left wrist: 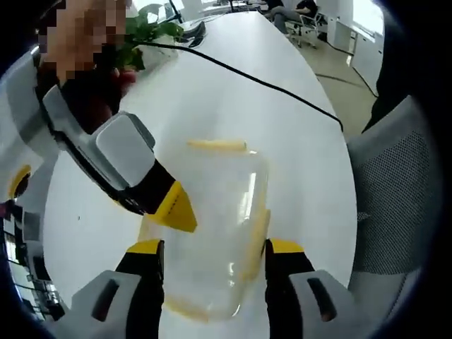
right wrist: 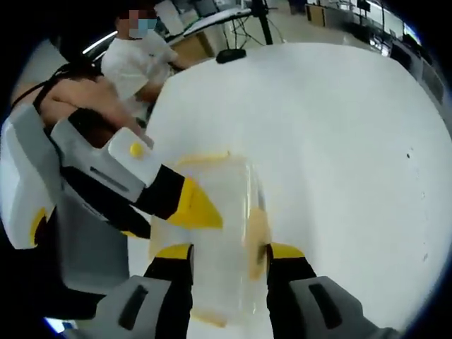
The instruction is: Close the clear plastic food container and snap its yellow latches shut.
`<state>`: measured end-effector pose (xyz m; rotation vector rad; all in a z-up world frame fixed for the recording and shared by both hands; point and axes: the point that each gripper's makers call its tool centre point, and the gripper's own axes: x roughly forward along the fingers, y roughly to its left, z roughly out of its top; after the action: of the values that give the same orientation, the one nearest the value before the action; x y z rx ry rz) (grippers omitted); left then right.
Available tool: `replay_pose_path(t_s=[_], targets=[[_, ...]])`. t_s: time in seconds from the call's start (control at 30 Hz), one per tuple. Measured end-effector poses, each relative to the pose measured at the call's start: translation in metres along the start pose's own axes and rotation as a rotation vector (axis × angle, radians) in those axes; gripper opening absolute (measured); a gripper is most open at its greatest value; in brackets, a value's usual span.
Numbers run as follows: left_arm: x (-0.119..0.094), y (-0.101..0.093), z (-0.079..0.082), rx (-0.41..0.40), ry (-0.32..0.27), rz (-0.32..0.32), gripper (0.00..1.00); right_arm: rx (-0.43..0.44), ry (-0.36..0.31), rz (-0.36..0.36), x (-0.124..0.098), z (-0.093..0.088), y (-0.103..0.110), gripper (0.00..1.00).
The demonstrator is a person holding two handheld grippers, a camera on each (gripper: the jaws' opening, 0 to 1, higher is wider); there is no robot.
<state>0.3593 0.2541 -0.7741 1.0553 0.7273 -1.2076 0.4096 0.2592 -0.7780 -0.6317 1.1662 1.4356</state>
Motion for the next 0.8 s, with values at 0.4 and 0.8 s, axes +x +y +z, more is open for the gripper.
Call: replay_pose_path(t_s=[0.4, 0.8], targets=[[0.0013, -0.0008, -0.0008, 0.006, 0.022, 0.018, 0.56, -0.006, 0.016, -0.002, 0.0018, -0.0013, 0.0013, 0.37], [0.0025, 0.0012, -0.0035, 0.008, 0.059, 0.040, 0.53, 0.007, 0.052, -0.003, 0.0008, -0.0014, 0.0042, 0.34]])
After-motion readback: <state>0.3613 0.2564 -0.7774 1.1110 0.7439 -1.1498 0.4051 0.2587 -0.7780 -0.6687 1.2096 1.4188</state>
